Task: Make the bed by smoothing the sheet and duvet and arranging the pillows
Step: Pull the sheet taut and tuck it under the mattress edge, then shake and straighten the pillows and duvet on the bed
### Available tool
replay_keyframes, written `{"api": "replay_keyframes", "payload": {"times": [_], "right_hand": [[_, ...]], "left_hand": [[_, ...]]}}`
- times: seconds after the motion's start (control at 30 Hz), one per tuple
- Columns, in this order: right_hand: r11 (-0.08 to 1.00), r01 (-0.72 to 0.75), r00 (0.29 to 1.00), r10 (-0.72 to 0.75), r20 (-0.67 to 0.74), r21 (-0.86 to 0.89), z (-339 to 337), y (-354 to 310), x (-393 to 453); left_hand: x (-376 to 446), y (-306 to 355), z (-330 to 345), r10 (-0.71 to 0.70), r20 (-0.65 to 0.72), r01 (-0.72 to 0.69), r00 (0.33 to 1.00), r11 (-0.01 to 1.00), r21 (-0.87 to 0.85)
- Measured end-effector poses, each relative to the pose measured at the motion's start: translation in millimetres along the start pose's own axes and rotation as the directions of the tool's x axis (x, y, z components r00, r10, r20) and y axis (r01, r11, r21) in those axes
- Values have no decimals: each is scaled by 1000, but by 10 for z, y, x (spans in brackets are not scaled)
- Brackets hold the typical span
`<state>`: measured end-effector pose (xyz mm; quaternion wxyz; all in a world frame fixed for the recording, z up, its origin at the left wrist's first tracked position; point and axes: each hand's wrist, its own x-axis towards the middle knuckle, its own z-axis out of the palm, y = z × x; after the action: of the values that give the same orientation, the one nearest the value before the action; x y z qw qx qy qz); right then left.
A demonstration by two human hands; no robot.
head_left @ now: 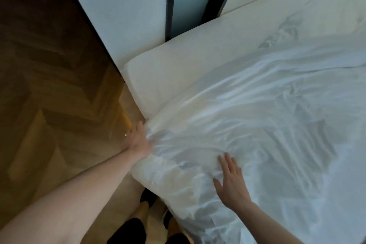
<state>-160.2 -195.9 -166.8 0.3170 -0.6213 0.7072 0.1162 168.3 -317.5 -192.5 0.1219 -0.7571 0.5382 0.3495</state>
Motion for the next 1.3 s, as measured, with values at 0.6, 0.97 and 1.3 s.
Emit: {"api": "replay_keyframes", "payload": {"times": [0.6, 0.97, 1.3], "right_hand": [[240, -679, 507, 837, 206, 694, 508, 1675, -1854], [68, -513, 689, 627, 364, 856, 894, 2479, -2183], [301, -446, 773, 603, 194, 843, 820, 1817, -2766]], "left_hand": [[-2051, 700, 1197, 422, 440, -487, 793, 873, 41], [-3085, 621, 2034, 316, 382, -334, 869, 942, -21], [-3935, 589, 2125, 361, 383, -371, 850, 927, -52]]}}
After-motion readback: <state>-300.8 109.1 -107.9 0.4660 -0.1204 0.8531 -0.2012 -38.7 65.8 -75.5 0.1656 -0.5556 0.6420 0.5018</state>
